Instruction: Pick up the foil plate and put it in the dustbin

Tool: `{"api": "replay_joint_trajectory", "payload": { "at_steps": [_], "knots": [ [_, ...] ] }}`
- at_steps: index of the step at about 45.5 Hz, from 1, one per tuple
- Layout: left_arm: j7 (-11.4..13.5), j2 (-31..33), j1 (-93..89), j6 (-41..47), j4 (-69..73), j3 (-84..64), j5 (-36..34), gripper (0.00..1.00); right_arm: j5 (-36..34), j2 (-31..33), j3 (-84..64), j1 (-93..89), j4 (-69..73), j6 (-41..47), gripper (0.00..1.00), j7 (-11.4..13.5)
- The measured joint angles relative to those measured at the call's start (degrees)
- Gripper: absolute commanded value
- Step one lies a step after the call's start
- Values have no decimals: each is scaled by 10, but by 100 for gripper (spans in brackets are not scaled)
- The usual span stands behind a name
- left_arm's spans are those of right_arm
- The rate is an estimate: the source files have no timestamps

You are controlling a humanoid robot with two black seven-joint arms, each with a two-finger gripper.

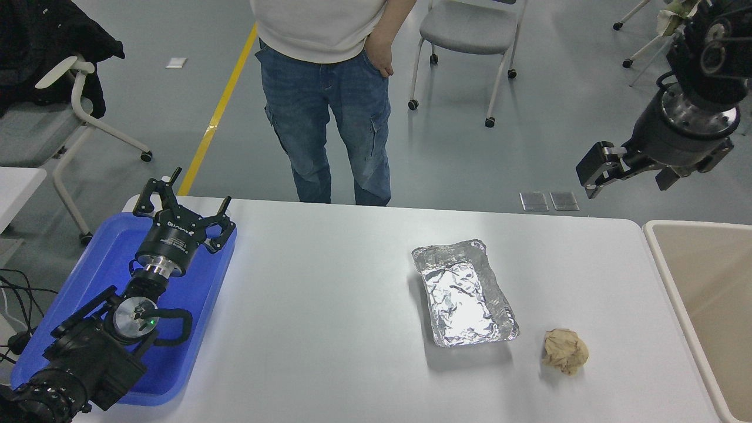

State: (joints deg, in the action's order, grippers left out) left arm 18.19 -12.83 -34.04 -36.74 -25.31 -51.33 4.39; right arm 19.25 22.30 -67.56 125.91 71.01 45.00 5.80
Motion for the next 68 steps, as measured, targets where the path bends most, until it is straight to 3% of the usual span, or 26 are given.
{"api": "replay_joint_trajectory", "payload": {
  "at_steps": [68],
  "knots": [
    [0,0,0,0,0,0,0,100,-9,8,32,-57,-3,0,100,-1]
  ]
}}
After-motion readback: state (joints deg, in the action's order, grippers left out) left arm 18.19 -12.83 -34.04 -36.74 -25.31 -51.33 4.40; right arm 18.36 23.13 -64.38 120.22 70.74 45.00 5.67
